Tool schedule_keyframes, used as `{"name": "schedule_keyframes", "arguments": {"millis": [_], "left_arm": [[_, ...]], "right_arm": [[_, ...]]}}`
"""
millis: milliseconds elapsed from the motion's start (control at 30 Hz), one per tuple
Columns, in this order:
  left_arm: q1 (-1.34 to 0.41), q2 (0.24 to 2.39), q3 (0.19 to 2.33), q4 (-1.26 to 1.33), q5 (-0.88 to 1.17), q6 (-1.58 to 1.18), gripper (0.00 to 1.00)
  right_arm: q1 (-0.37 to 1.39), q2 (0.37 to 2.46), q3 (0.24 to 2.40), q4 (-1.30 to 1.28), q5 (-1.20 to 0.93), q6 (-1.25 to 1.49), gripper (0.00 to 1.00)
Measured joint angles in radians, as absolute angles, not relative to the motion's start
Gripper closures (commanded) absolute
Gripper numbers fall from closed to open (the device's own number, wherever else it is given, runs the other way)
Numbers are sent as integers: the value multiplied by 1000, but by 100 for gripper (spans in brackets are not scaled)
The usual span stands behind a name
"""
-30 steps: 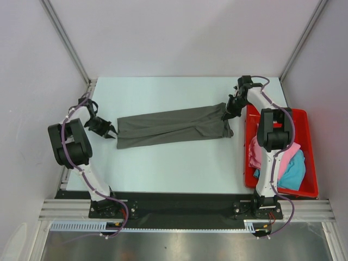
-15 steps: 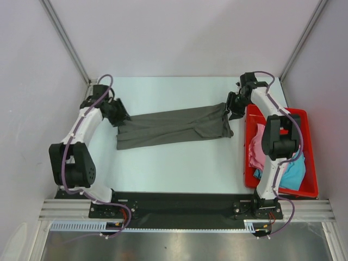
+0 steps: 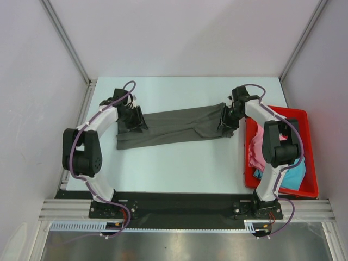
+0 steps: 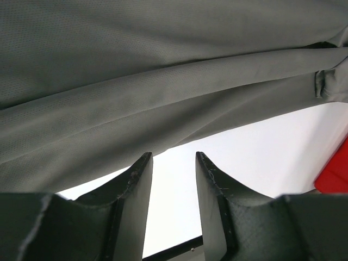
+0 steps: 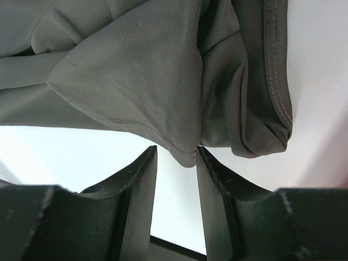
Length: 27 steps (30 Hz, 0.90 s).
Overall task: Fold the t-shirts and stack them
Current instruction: Fold the tshirt
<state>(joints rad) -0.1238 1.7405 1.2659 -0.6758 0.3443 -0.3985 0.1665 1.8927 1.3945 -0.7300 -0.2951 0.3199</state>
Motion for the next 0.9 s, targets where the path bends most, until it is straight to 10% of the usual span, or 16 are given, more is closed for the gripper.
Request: {"name": "schedule_keyframes", "arguments": {"millis": [900], "left_arm": [[140,1688,1093,-675,262,-419,50]], "right_arm": [[166,1936,1394,-723,-290,294,62]]}}
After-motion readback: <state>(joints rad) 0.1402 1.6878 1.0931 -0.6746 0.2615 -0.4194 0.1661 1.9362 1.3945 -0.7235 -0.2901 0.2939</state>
